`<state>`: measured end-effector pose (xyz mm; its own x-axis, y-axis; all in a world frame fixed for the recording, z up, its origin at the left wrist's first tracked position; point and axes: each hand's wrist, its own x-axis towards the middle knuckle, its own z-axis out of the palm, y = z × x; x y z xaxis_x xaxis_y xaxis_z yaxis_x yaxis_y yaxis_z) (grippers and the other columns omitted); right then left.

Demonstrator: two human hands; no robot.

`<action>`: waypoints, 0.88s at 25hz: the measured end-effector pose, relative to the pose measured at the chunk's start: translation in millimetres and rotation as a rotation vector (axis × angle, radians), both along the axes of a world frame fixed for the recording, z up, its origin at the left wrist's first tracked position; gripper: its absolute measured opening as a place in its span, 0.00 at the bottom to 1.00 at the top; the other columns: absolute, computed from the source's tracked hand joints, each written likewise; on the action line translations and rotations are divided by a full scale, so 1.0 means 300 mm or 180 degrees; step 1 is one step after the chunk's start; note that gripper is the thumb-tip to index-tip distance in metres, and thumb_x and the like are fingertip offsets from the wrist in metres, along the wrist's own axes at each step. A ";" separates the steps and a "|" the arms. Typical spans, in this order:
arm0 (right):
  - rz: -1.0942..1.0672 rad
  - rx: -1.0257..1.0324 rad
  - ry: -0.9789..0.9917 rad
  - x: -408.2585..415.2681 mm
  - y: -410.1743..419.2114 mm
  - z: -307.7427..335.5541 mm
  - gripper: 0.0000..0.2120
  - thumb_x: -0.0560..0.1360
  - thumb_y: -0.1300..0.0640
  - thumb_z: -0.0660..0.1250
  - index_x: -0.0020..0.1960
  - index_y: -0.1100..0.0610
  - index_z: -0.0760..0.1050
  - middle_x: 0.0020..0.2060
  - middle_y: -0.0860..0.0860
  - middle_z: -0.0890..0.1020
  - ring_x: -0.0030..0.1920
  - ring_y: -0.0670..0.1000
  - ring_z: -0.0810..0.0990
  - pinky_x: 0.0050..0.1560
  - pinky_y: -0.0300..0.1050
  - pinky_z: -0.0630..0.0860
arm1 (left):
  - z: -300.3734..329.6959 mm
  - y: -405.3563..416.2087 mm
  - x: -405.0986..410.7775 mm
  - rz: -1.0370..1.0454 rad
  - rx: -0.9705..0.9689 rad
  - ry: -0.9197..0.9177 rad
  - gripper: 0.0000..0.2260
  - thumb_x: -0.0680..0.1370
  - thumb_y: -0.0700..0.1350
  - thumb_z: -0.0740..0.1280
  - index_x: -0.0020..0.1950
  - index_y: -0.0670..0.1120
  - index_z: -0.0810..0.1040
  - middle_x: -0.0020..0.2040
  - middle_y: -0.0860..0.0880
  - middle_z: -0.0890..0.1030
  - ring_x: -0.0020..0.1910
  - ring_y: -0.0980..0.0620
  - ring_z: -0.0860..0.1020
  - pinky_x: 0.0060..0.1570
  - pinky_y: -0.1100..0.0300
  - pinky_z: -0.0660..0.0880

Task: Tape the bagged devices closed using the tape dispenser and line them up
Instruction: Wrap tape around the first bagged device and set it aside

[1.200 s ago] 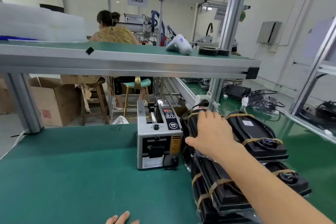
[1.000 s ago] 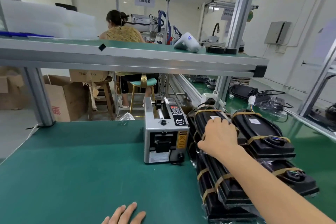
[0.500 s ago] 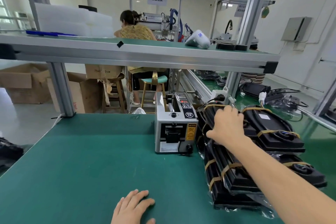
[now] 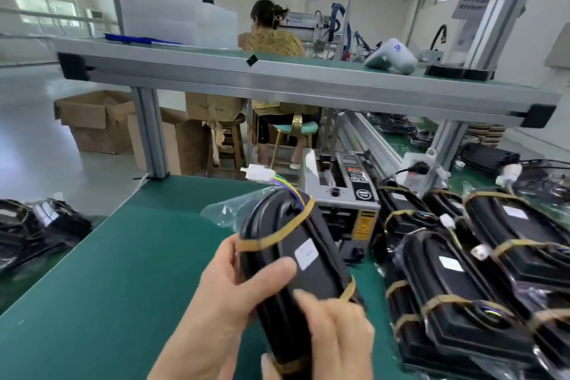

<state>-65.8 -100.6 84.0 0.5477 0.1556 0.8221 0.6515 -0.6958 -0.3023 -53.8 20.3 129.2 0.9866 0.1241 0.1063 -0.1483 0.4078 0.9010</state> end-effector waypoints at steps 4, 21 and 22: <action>0.0639 -0.0298 -0.0376 0.033 0.066 -0.060 0.13 0.79 0.47 0.53 0.57 0.51 0.71 0.49 0.46 0.70 0.49 0.46 0.73 0.56 0.41 0.69 | -0.096 0.087 -0.022 0.1053 0.0435 0.0018 0.29 0.48 0.39 0.75 0.49 0.43 0.79 0.41 0.46 0.85 0.39 0.52 0.81 0.39 0.63 0.78; 0.1915 -0.0494 0.0137 0.141 0.046 0.095 0.08 0.76 0.59 0.67 0.55 0.53 0.78 0.43 0.45 0.78 0.43 0.47 0.75 0.46 0.38 0.74 | -0.137 0.176 -0.054 0.0487 0.1196 -0.0261 0.28 0.56 0.34 0.72 0.53 0.55 0.79 0.46 0.47 0.84 0.45 0.51 0.80 0.45 0.63 0.77; 0.1838 -0.0304 0.0218 0.144 0.041 0.094 0.10 0.76 0.57 0.67 0.57 0.51 0.76 0.42 0.43 0.75 0.42 0.44 0.74 0.46 0.35 0.72 | -0.142 0.175 -0.054 0.0461 0.1248 -0.0253 0.29 0.56 0.33 0.71 0.54 0.55 0.78 0.47 0.47 0.83 0.45 0.50 0.80 0.45 0.63 0.77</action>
<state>-22.4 -88.3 112.2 0.4036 0.5161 0.7555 0.9142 -0.2605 -0.3104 -70.1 72.9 86.5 0.9488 0.1959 0.2479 -0.2540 0.0064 0.9672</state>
